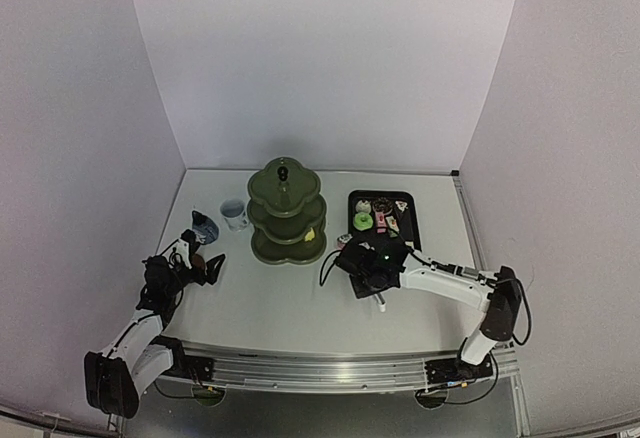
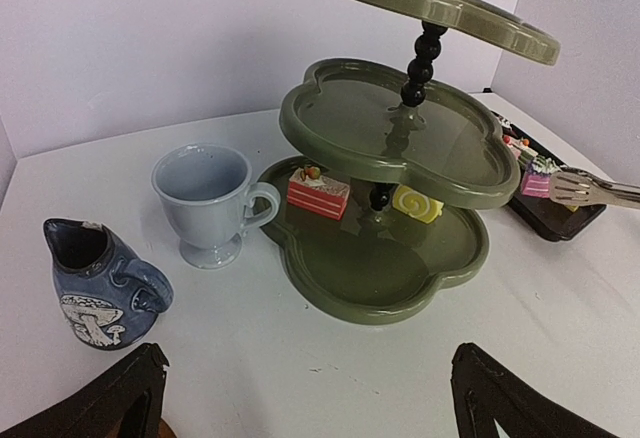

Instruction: Serve the afternoon tea

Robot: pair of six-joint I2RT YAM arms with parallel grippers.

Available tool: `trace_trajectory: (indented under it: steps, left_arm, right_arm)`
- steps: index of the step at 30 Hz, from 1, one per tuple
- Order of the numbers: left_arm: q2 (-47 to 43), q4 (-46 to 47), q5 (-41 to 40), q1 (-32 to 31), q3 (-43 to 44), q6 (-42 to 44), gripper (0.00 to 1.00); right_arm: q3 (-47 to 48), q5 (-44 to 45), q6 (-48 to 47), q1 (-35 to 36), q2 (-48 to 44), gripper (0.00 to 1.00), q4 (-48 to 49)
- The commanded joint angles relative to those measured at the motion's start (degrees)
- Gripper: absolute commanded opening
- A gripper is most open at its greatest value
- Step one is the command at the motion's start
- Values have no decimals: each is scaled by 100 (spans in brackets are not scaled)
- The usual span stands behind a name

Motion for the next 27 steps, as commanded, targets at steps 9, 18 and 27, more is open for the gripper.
trace_trajectory:
  steps: [9,18,27]
  left_arm:
    - [-58,14,17,-29,220,-23,100]
    - [-82,-26,20,-30,203,-13,100]
    - [-83,-29,8,-28,194,19,100]
  right_arm:
    - [1684,-733,-809,669,1441,0,1133]
    - [3277,-572,-926,669,2958,0,1503]
    - [4140,-28,-791,636,3829,0,1548]
